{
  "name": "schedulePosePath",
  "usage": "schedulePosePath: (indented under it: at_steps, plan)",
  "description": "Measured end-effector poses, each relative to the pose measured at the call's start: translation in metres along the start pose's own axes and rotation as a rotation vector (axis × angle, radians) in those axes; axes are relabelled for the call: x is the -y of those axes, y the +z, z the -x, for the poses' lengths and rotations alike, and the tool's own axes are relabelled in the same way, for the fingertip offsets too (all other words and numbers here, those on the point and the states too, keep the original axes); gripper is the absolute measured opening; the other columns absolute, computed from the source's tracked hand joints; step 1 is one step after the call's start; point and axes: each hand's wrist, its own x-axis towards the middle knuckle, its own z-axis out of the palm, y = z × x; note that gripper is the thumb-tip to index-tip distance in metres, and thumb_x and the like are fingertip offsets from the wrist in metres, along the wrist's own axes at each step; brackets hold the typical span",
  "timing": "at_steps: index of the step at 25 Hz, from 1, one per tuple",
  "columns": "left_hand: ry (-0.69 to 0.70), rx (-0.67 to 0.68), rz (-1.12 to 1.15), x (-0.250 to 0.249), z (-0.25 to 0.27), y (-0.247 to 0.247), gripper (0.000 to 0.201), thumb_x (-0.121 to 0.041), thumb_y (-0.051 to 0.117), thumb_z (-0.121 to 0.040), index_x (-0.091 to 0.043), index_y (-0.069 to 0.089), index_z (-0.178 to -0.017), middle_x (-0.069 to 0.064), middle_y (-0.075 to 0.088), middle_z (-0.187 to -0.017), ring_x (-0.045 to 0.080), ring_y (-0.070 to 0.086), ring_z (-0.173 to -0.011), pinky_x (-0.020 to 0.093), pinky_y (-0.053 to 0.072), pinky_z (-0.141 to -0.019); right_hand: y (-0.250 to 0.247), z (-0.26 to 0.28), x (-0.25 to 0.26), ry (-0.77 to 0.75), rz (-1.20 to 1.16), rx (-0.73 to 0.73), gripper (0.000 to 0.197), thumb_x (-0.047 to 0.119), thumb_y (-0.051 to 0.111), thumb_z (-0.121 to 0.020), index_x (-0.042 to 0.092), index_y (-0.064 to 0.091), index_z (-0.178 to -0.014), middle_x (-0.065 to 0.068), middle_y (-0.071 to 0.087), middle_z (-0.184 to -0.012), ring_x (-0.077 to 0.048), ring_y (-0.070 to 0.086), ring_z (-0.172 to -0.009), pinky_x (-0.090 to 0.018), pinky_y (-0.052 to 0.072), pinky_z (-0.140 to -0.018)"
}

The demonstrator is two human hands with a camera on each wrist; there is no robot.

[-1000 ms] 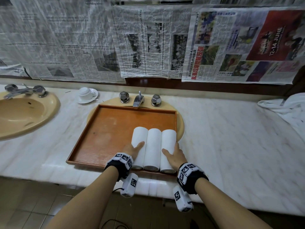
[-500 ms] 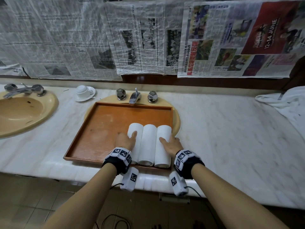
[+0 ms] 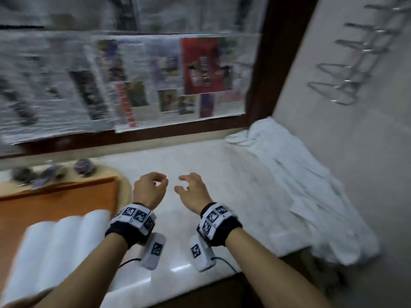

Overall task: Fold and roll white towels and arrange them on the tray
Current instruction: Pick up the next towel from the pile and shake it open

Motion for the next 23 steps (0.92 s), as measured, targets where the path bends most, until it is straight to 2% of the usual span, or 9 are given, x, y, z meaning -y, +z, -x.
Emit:
schedulePosePath:
  at_steps: [3, 6, 10, 12, 14, 17, 20, 22, 23]
  plan:
    - [0.192, 0.165, -0.01, -0.09, 0.002, 0.107, 0.015, -0.018, 0.065, -0.088, -0.012, 0.074, -0.099, 0.005, 0.073, -0.098, 0.022, 0.066, -0.092, 0.029, 0.048, -0.084, -0.092, 0.011, -0.097, 0.116, 0.004, -0.16, 0.035, 0.023, 0.054, -0.096, 0.017, 0.054, -0.13, -0.007, 0.022, -0.155, -0.024, 0.037, -0.137, -0.034, 0.035, -0.11]
    - [0.364, 0.357, -0.068, -0.164, 0.01, 0.206, 0.018, -0.021, 0.063, -0.09, -0.014, 0.072, -0.105, 0.003, 0.071, -0.105, 0.019, 0.064, -0.095, 0.026, 0.048, -0.083, -0.174, 0.034, -0.182, 0.242, 0.126, -0.4, 0.033, 0.016, 0.053, -0.094, 0.017, 0.054, -0.127, -0.006, 0.029, -0.15, -0.026, 0.037, -0.134, -0.035, 0.036, -0.107]
    - [0.556, 0.564, -0.164, -0.229, 0.026, 0.306, 0.025, -0.019, 0.06, -0.092, -0.018, 0.066, -0.116, 0.003, 0.062, -0.119, 0.019, 0.06, -0.104, 0.029, 0.046, -0.089, -0.254, 0.081, -0.262, 0.528, 0.419, -0.736, 0.051, 0.018, 0.059, -0.088, 0.024, 0.043, -0.136, -0.004, 0.03, -0.145, -0.028, 0.032, -0.129, -0.045, 0.036, -0.1]
    - [0.626, 0.658, -0.216, -0.256, 0.037, 0.344, 0.032, -0.016, 0.06, -0.091, -0.02, 0.062, -0.123, 0.001, 0.055, -0.129, 0.02, 0.058, -0.11, 0.032, 0.047, -0.093, -0.283, 0.102, -0.298, 0.688, 0.465, -0.769, 0.055, 0.031, 0.058, -0.091, 0.023, 0.037, -0.141, -0.006, 0.029, -0.148, -0.028, 0.029, -0.133, -0.05, 0.031, -0.102]
    - [0.676, 0.724, -0.279, -0.275, 0.047, 0.366, 0.041, -0.011, 0.059, -0.091, -0.023, 0.057, -0.13, -0.002, 0.047, -0.138, 0.021, 0.055, -0.116, 0.034, 0.046, -0.097, -0.299, 0.114, -0.322, 0.782, 0.474, -0.699, 0.045, 0.042, 0.046, -0.098, 0.022, 0.043, -0.138, -0.004, 0.041, -0.143, -0.025, 0.033, -0.132, -0.05, 0.03, -0.102]
    - [0.734, 0.753, -0.354, -0.294, 0.059, 0.381, 0.057, -0.003, 0.052, -0.091, -0.031, 0.045, -0.14, -0.007, 0.032, -0.151, 0.021, 0.053, -0.118, 0.036, 0.049, -0.092, -0.309, 0.123, -0.34, 0.6, 0.468, -0.75, 0.024, 0.034, 0.048, -0.098, 0.021, 0.065, -0.111, -0.002, 0.062, -0.11, -0.027, 0.052, -0.112, -0.049, 0.036, -0.091]
    - [0.888, 0.708, -0.355, -0.305, 0.058, 0.385, 0.068, 0.002, 0.046, -0.092, -0.039, 0.036, -0.145, -0.014, 0.022, -0.157, 0.019, 0.058, -0.105, 0.032, 0.049, -0.071, -0.315, 0.126, -0.338, 0.279, 0.492, -0.877, 0.019, 0.031, 0.055, -0.093, 0.022, 0.071, -0.099, 0.004, 0.063, -0.09, -0.022, 0.057, -0.087, -0.045, 0.045, -0.073]
    - [0.975, 0.684, -0.323, -0.312, 0.05, 0.381, 0.054, -0.001, 0.05, -0.094, -0.033, 0.051, -0.136, -0.008, 0.042, -0.146, 0.019, 0.059, -0.104, 0.034, 0.05, -0.072, -0.321, 0.124, -0.32, 0.071, 0.451, -0.931, 0.028, 0.035, 0.049, -0.093, 0.021, 0.072, -0.099, 0.007, 0.064, -0.089, -0.016, 0.055, -0.082, -0.04, 0.048, -0.068]
    - [0.992, 0.673, -0.309, -0.315, 0.044, 0.375, 0.04, -0.005, 0.051, -0.095, -0.027, 0.06, -0.128, -0.003, 0.055, -0.132, 0.021, 0.06, -0.104, 0.037, 0.051, -0.076, -0.325, 0.122, -0.307, -0.011, 0.423, -0.955, 0.028, 0.033, 0.049, -0.093, 0.019, 0.073, -0.099, 0.007, 0.064, -0.089, -0.015, 0.055, -0.08, -0.037, 0.049, -0.067]
